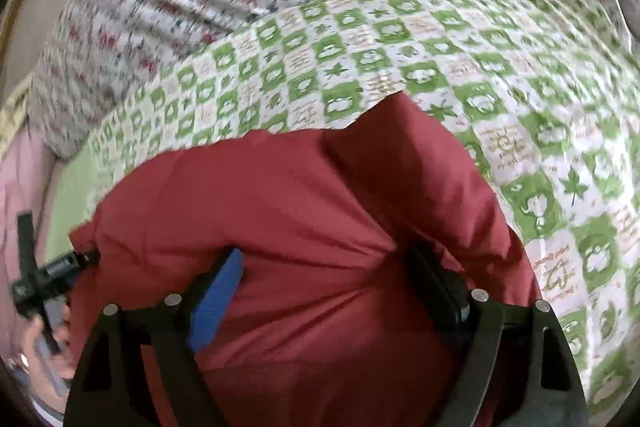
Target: Fold large clothes
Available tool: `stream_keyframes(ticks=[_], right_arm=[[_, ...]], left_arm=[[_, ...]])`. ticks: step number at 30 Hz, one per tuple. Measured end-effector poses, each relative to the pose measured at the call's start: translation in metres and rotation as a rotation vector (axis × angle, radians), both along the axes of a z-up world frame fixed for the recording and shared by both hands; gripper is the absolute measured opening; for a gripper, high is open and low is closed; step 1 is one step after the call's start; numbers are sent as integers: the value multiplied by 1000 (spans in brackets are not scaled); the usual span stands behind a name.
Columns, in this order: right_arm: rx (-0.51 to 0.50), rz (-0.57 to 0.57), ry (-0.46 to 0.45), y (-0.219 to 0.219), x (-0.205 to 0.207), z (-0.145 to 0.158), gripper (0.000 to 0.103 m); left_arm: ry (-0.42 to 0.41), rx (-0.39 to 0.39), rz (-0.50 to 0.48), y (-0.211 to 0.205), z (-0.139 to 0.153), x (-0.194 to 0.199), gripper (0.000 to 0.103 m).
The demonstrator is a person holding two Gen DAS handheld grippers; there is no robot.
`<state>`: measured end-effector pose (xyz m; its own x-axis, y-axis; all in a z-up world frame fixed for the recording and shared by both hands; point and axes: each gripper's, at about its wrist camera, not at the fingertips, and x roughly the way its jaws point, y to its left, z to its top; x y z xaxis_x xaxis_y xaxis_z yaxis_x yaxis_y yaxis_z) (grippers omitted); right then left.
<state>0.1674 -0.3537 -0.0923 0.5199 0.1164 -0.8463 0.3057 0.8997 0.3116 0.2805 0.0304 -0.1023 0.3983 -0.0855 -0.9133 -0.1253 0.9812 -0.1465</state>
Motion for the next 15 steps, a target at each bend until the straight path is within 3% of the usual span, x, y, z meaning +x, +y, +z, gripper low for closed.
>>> stream_keyframes(ticks=[8,15], right_arm=[[3,-32,-13,-3,-4,-1,85],[3,-33,-23,-4,-8,3,85]], left_arm=[[-39,-54,6,13,14,-10,89],[-151,-94,-80,16,60,-80,88]])
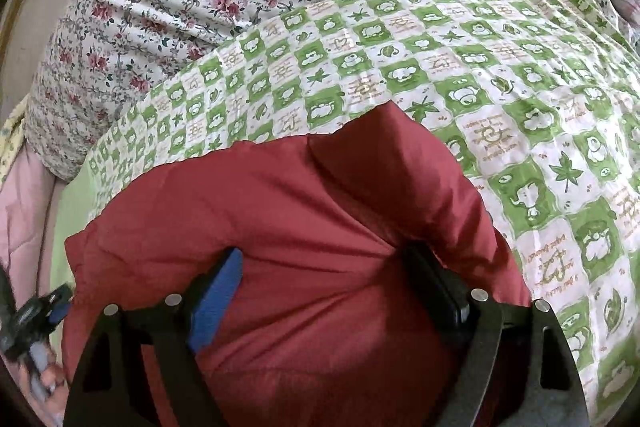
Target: Fold large clothes
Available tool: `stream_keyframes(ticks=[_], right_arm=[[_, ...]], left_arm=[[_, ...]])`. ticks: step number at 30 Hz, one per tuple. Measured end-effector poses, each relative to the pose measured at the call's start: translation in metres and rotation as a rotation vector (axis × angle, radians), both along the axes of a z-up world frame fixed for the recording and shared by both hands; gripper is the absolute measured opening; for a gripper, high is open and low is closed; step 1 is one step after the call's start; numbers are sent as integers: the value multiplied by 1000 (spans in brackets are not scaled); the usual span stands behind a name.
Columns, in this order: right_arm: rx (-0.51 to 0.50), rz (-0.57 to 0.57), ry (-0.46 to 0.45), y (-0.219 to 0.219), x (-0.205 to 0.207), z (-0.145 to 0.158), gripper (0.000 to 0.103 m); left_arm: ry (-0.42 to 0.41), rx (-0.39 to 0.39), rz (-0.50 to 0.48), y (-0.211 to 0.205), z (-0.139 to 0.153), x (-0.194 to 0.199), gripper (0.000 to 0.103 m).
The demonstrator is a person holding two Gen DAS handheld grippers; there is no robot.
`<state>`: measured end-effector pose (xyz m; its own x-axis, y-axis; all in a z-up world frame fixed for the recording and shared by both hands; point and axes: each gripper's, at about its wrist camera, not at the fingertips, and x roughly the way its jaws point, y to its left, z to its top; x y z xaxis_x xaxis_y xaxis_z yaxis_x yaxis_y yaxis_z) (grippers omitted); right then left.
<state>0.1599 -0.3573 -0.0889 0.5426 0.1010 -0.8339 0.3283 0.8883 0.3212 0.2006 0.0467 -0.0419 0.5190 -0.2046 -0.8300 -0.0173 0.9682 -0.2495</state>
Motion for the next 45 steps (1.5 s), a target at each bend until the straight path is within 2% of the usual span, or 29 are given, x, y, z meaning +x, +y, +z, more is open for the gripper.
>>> stream_keyframes(ticks=[5,8,12,17,21,24,25,27,30,45], right_arm=[[-11,-15,-22,0,-9,12,85],[-61,-11,-65,10,-28,36,87],[-103,76,-143,38,-74,69,87],[-154,199,-168,77,-121,81,87],[-178,295,-142,106,-143,74,87],[-274,311,-73,115,-149,56,87],[-279,305,-55,113,-149,49,87],[-237,280,-37,103,-153,36,88],[-233,267,-27,102,-159,30,88],[-250,267,-30,106,-162,25,90]], left_arm=[[-28,-16,-85,-13,13,-56,88],[-39,-3,-126,-21,14,-83,88],[-38,20,-159,-28,12,-106,88],[-34,24,-195,-37,9,-124,88],[-28,30,-235,-47,6,-133,88],[-25,85,-245,-53,0,-135,88],[-17,103,-248,-55,-3,-134,89],[1,139,-254,-60,-11,-133,89],[-3,184,-255,-66,-17,-135,90],[-2,271,-228,-74,-33,-134,98]])
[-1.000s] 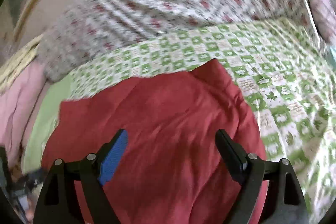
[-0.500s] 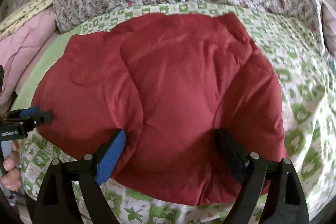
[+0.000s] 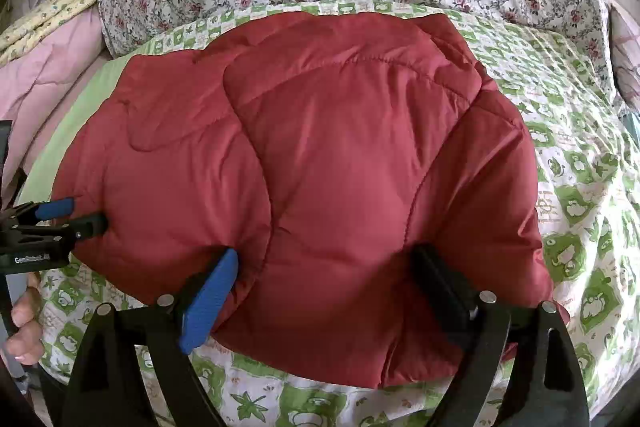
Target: Fold large clothes
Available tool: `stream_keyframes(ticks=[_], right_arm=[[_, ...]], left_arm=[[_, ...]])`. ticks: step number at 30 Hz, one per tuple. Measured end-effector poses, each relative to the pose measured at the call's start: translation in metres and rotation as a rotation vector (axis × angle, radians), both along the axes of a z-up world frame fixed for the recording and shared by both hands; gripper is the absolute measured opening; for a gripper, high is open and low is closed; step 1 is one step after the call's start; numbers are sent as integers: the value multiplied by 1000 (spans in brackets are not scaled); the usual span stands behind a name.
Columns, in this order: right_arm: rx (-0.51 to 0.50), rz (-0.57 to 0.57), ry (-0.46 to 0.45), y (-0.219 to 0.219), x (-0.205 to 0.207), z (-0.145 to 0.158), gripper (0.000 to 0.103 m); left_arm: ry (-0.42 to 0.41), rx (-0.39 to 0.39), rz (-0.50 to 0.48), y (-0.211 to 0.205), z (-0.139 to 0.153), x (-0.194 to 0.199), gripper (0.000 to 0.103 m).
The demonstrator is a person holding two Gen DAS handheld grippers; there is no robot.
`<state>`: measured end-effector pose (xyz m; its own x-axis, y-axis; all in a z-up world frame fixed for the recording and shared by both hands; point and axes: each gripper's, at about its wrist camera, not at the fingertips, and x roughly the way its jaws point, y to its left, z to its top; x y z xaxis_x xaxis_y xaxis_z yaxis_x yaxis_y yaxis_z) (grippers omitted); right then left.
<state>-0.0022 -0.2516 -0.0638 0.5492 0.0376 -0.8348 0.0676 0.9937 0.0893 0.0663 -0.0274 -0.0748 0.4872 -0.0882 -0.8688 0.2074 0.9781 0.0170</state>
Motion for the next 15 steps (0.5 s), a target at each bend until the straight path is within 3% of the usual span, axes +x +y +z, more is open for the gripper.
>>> stream_keyframes(ticks=[9,15], right_arm=[[4,-6,2,0,-1,2,90],[44,-4,-31,1,-5,25,90]], left_arm=[[2,24,21,-1,2,0,100],[-8,31,23,-1,10,-4,100]])
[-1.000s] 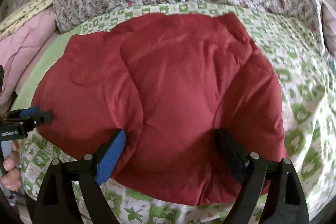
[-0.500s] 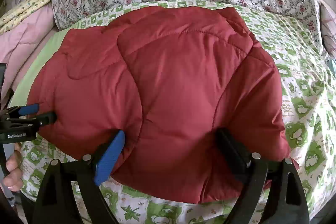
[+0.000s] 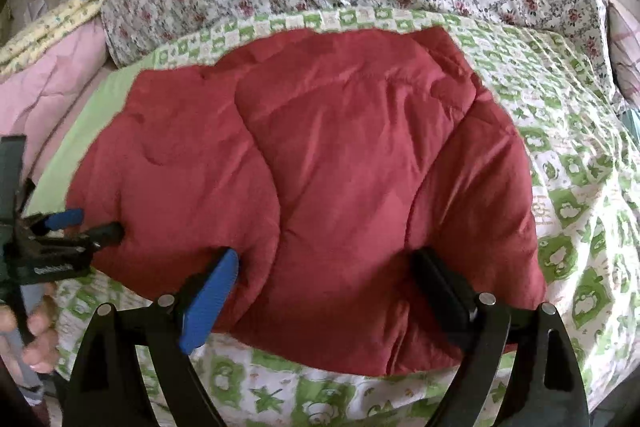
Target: Fold large clothes
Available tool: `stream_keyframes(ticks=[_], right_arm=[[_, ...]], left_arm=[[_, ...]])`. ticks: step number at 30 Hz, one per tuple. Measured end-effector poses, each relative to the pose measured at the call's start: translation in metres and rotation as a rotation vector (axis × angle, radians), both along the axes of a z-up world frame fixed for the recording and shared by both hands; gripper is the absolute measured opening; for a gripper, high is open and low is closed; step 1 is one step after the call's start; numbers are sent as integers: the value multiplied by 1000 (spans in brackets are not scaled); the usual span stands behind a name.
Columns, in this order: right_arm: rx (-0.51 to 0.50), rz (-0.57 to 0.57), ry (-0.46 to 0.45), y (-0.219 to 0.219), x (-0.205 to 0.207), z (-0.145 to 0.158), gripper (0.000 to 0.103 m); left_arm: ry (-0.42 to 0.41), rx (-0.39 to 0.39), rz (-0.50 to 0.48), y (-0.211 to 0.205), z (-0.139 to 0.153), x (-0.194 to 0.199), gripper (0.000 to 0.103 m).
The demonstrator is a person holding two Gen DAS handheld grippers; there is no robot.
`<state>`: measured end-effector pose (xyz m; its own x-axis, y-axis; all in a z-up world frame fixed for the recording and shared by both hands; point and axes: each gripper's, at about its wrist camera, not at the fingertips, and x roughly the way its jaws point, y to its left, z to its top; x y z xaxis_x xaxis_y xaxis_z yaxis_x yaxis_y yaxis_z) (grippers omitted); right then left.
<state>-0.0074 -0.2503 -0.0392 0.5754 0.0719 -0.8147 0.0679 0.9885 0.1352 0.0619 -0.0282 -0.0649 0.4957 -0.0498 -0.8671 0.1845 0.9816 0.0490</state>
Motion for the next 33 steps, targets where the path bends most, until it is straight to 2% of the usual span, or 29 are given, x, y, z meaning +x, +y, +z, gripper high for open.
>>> stream_keyframes(ticks=[6,15,24,28,33], right_arm=[[-11,25,-32,8,6,16,90],[-16,45,-27,13,23,14,90],[-19,42,-3,8,42,8,90],[-33,27,38,-1,57,-5,91],[-23,6,44,-13,69,-13,91]], left_arm=[[-28,4,-4,0,13,-8,100],[-101,12,0,-2,41,3,100],[-81,41,-9,-17,33,24,100],[-64,42,-12,-17,26,29,100],[-46,38,-14,-19,18,38,100]])
